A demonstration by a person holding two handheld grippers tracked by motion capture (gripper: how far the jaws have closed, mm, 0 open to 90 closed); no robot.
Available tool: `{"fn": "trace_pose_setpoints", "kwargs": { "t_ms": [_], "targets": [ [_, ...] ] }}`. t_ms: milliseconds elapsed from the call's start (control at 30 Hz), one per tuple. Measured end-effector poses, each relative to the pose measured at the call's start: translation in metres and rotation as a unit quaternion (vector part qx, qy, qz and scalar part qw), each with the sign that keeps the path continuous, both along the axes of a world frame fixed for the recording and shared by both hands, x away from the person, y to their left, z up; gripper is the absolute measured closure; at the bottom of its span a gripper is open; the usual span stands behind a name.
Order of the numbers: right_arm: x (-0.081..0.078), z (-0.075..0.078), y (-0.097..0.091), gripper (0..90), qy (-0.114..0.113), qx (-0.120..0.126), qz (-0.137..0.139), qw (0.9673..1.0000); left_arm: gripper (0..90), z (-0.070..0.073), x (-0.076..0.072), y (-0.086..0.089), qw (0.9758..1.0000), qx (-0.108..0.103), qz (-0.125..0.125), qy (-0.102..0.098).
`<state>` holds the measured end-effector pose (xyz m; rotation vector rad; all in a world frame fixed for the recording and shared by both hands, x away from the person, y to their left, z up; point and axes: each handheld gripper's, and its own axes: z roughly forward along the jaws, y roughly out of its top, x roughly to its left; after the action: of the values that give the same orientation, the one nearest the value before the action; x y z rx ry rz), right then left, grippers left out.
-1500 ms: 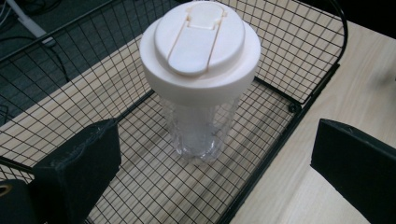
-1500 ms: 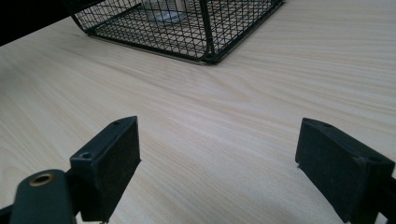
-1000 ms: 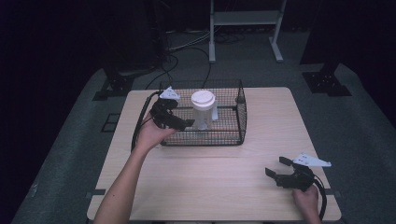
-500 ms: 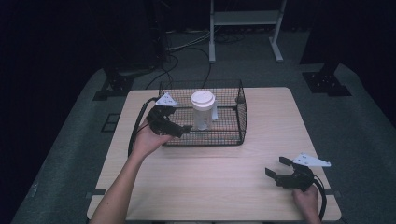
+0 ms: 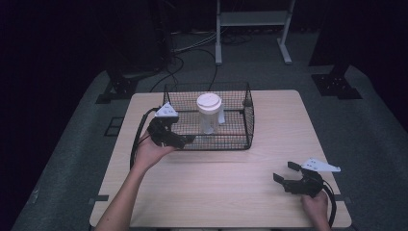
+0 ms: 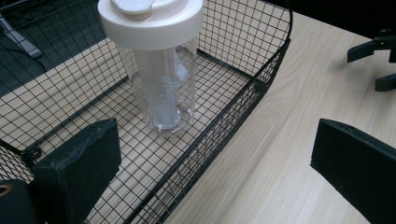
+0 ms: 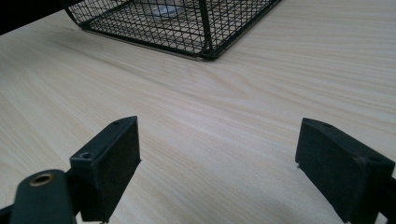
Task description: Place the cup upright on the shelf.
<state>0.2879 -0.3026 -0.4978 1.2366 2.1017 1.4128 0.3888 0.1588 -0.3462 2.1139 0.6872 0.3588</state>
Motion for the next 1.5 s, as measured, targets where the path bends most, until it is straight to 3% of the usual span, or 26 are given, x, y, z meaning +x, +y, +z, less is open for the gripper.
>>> {"fn": "trace_pose_setpoints", "kwargs": {
  "t_ms": [267, 600, 1500],
  "targets": [
    [0.0, 0.0, 0.0, 12.9, 0.002, 0.0, 0.0, 1.0, 0.8, -0.009, -0.009, 0.004, 1.0, -0.002, 0.001, 0.0],
    [0.0, 0.0, 0.0, 12.9, 0.002, -0.001, 0.0, 1.0, 0.8, -0.028, -0.019, 0.01, 0.9998, 0.001, -0.005, 0.019],
    [-0.001, 0.0, 0.001, 12.9, 0.0, -0.004, -0.002, 1.0, 0.8, -0.061, -0.053, 0.027, 0.9999, -0.002, -0.002, 0.012]
  ]
}}
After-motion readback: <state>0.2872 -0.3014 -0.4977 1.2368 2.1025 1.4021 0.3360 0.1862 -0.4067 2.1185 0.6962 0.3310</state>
